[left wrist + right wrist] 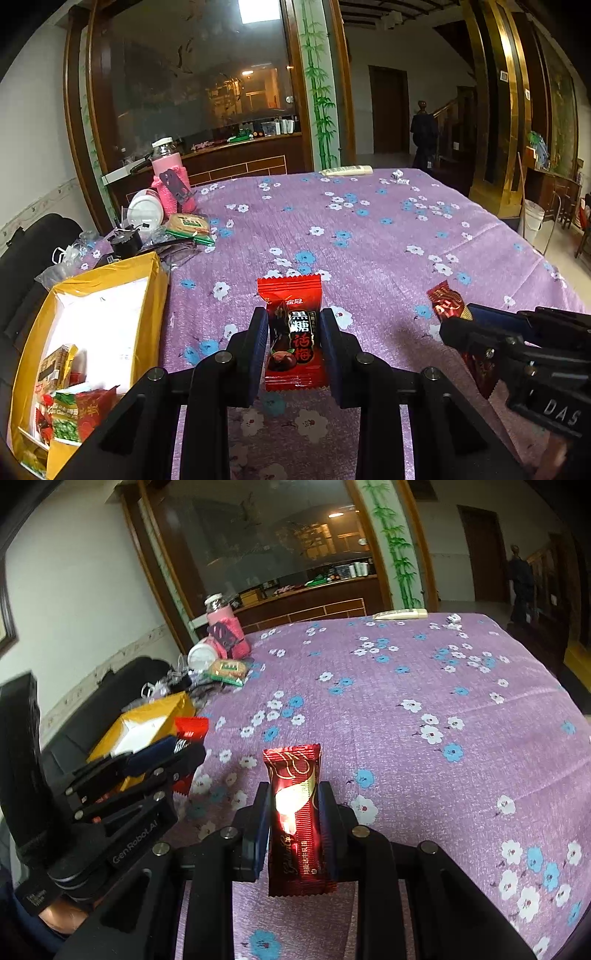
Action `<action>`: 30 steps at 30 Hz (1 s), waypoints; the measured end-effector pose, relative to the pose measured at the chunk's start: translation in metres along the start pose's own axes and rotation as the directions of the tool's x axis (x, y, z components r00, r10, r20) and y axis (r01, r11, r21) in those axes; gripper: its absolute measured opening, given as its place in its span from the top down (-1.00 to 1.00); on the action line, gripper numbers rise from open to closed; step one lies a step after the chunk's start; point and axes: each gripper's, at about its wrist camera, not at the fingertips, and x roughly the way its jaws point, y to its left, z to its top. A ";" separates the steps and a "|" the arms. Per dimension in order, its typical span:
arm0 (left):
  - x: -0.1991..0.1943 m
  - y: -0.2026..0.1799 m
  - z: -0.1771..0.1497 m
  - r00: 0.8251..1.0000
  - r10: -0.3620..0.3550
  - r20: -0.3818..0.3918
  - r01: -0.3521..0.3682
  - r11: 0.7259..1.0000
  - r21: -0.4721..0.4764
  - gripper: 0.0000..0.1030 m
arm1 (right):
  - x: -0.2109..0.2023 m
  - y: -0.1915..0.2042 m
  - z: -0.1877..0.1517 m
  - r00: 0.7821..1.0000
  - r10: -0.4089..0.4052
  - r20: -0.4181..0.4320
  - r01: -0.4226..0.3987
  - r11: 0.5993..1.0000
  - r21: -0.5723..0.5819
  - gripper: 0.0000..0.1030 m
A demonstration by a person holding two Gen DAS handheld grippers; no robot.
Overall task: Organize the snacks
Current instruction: 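Lift and carry the red candy and chocolate bar over the foam box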
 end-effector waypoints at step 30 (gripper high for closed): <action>-0.061 0.227 -0.084 0.967 0.230 -0.111 -0.255 0.893 -0.370 0.42 | 0.058 0.221 -0.021 0.938 0.264 -0.222 -0.318 0.912 -0.260 0.53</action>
